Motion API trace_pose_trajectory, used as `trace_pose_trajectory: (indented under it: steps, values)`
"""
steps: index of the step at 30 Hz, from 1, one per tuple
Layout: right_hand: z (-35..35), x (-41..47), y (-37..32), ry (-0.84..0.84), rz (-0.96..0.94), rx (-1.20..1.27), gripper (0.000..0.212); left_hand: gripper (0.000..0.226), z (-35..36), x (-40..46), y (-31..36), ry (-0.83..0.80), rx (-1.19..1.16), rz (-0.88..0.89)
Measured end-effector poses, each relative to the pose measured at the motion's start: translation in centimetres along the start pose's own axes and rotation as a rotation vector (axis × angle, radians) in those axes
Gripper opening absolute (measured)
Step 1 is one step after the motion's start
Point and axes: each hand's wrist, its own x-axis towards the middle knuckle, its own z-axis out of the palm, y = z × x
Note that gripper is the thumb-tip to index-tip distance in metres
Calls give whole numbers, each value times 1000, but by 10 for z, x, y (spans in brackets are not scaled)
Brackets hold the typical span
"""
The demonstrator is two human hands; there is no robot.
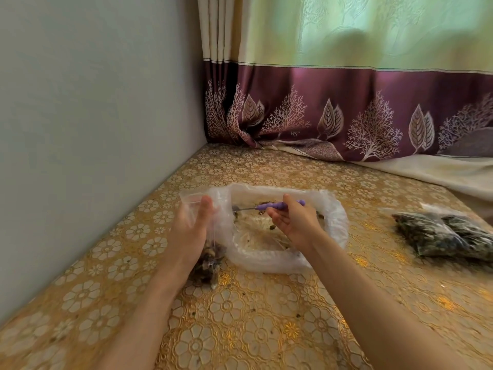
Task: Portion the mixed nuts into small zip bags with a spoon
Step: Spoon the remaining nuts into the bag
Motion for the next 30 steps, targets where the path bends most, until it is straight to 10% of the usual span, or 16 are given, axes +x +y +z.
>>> trace_pose_trajectory:
  steps: [9,30]
  values:
    - [-16,-8,-8,58,-74,26,66,105,0,1,-3,28,19,28]
    - [3,-80,-59,-383,-479,-286,21,86,3,0,-1,64,-21,84]
